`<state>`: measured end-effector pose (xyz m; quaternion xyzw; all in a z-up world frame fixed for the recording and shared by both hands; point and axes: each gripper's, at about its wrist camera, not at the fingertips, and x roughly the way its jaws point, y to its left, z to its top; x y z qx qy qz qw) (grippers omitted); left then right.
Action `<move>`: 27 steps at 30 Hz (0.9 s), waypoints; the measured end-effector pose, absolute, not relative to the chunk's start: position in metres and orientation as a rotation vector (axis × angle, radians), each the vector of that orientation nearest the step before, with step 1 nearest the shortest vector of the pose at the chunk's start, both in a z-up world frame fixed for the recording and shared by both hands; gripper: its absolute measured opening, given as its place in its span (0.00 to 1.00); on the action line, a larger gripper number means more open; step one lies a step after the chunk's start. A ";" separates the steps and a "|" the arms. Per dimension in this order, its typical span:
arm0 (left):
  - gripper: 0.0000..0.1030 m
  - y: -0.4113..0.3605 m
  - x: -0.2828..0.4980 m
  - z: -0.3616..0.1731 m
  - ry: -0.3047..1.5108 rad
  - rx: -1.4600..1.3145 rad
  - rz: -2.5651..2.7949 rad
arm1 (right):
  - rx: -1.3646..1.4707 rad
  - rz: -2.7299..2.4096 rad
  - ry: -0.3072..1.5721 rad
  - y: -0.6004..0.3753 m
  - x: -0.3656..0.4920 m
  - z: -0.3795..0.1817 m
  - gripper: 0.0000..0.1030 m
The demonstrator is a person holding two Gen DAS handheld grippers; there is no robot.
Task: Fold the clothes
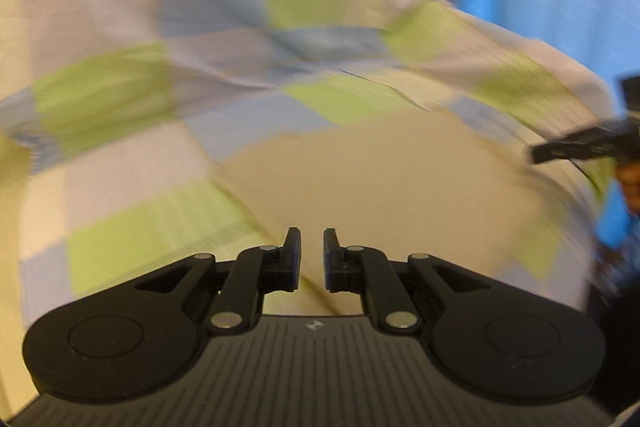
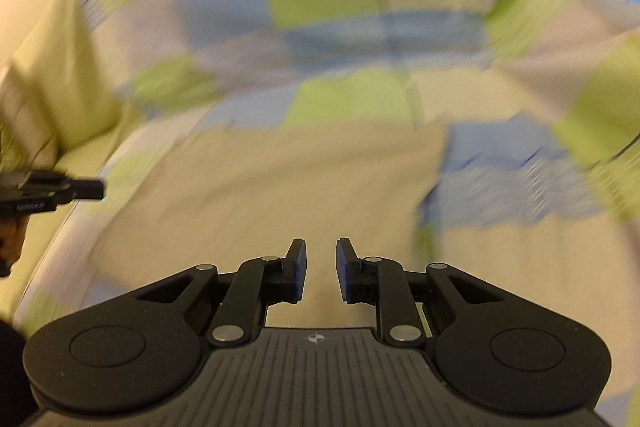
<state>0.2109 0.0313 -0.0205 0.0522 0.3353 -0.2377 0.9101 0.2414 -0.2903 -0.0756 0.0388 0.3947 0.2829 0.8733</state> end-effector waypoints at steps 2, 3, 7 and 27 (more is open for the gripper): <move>0.11 0.015 0.198 -0.030 0.726 0.168 -0.529 | 0.059 0.597 0.879 -0.284 0.236 -0.086 0.20; 0.11 0.007 0.193 -0.037 0.748 0.209 -0.539 | 0.044 0.583 0.895 -0.284 0.234 -0.091 0.19; 0.12 0.006 0.184 -0.048 0.796 0.285 -0.498 | 0.015 0.513 0.913 -0.301 0.226 -0.086 0.16; 0.30 -0.087 0.120 -0.091 0.435 1.190 -0.550 | -0.859 0.659 0.547 -0.170 0.156 -0.083 0.39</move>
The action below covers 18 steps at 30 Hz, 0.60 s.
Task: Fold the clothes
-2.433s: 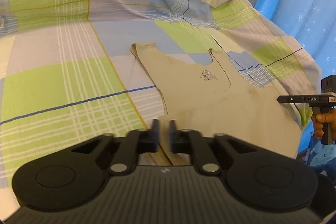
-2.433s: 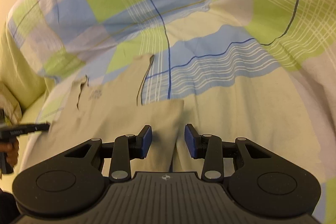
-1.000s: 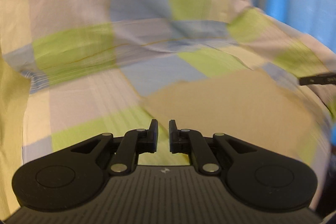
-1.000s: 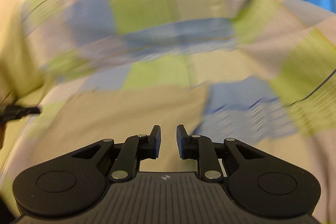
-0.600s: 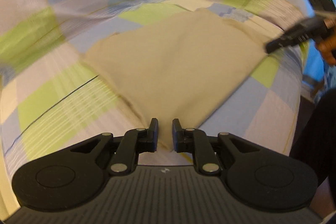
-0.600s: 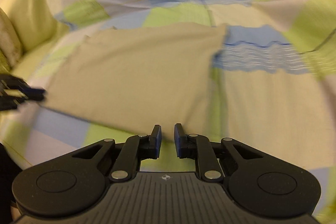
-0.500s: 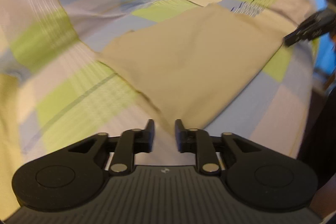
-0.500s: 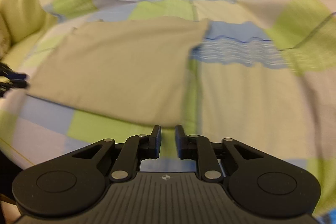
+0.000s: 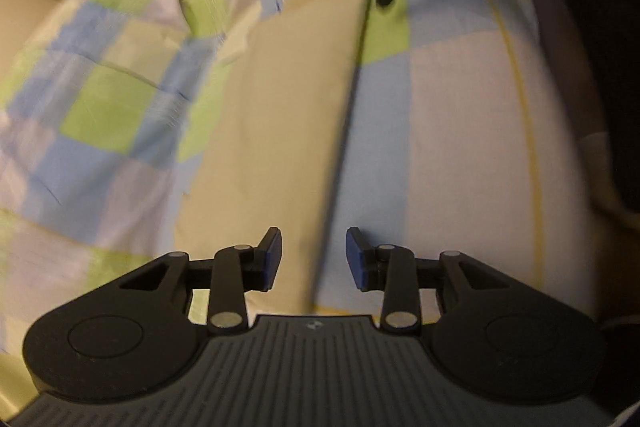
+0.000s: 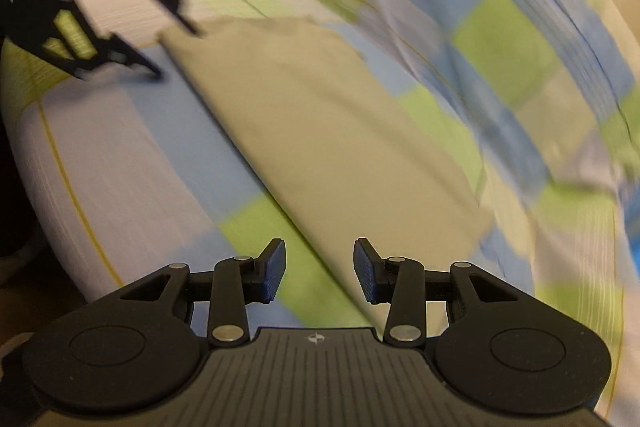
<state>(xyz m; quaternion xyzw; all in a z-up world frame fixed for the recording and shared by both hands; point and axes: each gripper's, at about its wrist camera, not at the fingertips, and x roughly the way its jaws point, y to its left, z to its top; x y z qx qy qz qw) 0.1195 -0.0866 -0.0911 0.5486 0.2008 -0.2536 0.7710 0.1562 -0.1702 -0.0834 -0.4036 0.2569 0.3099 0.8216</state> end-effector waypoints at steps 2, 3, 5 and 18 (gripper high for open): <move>0.30 -0.090 0.127 -0.095 0.416 1.207 -0.531 | -0.908 0.683 0.510 -0.150 0.154 -0.093 0.39; 0.31 -0.089 0.129 -0.097 0.410 1.215 -0.527 | -0.943 0.689 0.484 -0.141 0.152 -0.099 0.39; 0.30 -0.087 0.129 -0.099 0.399 1.236 -0.520 | -1.032 0.674 0.417 -0.133 0.148 -0.106 0.39; 0.10 -0.074 0.132 -0.101 0.415 1.278 -0.510 | -1.261 0.456 0.460 -0.210 0.178 -0.123 0.23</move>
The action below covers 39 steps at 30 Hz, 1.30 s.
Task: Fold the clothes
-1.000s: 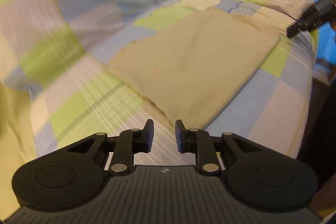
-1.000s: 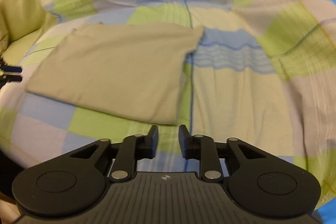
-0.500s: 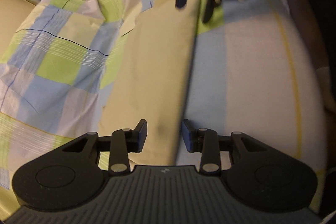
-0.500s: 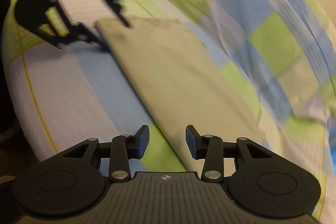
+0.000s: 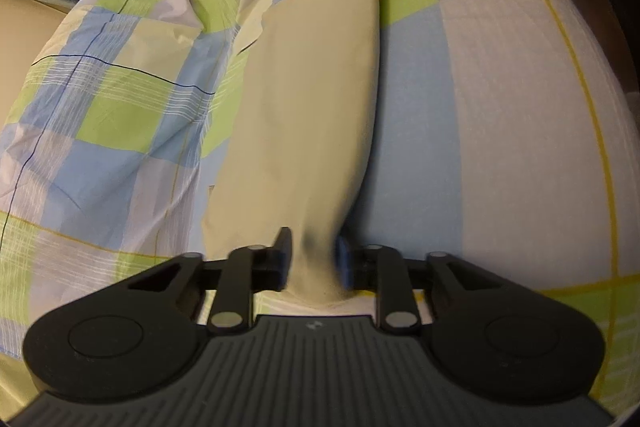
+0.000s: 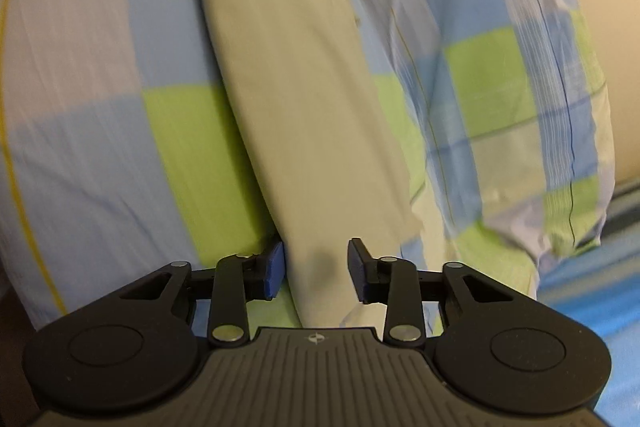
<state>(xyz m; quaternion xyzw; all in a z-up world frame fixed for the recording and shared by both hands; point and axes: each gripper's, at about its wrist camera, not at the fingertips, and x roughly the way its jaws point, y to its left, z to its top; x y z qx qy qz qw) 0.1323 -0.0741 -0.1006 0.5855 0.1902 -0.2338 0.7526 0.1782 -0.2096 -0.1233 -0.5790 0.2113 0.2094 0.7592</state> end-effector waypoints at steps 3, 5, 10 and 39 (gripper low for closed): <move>0.06 -0.075 0.137 -0.101 0.433 1.270 -0.513 | -1.259 0.455 0.504 -0.208 0.184 -0.124 0.01; 0.05 -0.072 0.137 -0.095 0.451 1.258 -0.521 | -1.239 0.453 0.528 -0.208 0.185 -0.119 0.01; 0.04 -0.062 0.115 -0.068 0.487 1.221 -0.544 | -1.219 0.493 0.548 -0.218 0.152 -0.094 0.00; 0.29 -0.046 0.023 0.027 0.573 0.969 -0.647 | -0.517 0.206 0.630 -0.294 0.036 0.015 0.37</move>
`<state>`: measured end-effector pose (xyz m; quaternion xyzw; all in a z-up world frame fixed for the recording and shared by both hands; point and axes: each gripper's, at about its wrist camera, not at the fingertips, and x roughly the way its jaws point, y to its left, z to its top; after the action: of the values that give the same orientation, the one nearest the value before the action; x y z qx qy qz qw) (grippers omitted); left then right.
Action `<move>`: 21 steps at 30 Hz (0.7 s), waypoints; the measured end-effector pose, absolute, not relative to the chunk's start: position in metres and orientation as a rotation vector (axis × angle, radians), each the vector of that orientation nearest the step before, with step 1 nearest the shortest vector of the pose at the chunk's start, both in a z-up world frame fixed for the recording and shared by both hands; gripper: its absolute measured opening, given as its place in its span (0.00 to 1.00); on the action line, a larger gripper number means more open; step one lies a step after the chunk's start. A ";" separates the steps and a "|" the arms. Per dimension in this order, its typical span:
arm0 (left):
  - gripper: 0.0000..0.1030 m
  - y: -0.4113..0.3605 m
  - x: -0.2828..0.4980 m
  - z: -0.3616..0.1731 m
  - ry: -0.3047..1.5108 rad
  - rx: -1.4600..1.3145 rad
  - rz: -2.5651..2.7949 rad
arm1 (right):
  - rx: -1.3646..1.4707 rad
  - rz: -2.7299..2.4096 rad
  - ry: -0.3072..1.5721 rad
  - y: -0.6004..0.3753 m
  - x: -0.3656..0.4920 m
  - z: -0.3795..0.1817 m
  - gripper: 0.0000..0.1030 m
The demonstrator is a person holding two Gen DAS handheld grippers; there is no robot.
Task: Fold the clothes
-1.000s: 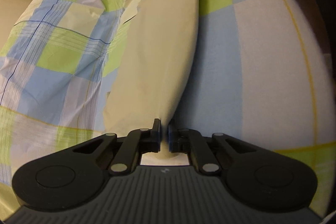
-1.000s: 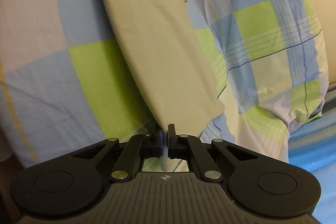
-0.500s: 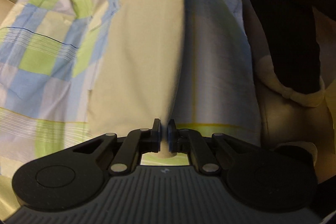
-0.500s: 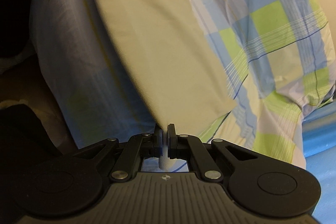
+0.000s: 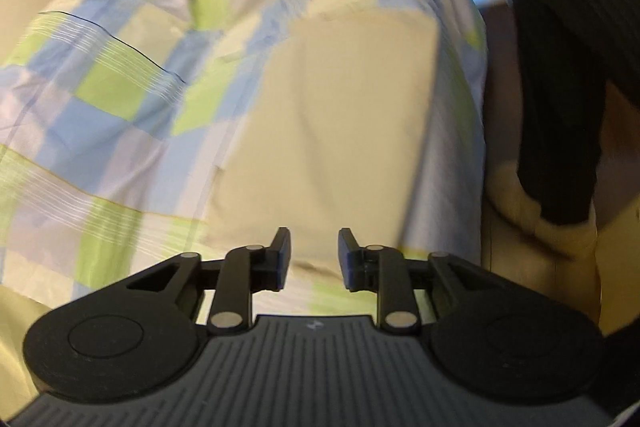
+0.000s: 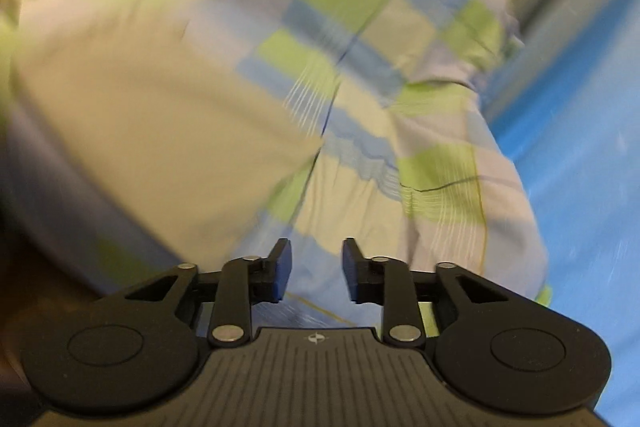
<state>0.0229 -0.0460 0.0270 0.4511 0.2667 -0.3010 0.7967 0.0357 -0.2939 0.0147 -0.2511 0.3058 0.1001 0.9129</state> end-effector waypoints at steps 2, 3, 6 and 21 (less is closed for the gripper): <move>0.31 -0.051 0.026 0.043 0.548 0.934 -0.665 | -0.338 0.222 0.613 -0.296 0.025 0.028 0.37; 0.32 -0.054 0.028 0.050 0.535 0.921 -0.675 | -0.251 0.226 0.613 -0.299 0.022 0.034 0.38; 0.37 -0.063 0.038 0.065 0.511 0.898 -0.693 | -0.027 0.228 0.625 -0.304 0.013 0.034 0.43; 0.75 -0.110 0.195 0.040 0.634 0.758 -0.894 | 0.488 0.182 0.683 -0.293 0.089 -0.024 0.81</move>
<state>0.1948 -0.1102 0.0401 0.3516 0.2939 -0.4148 0.7861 0.0895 -0.2925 -0.0242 0.2364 0.3311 0.0881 0.9092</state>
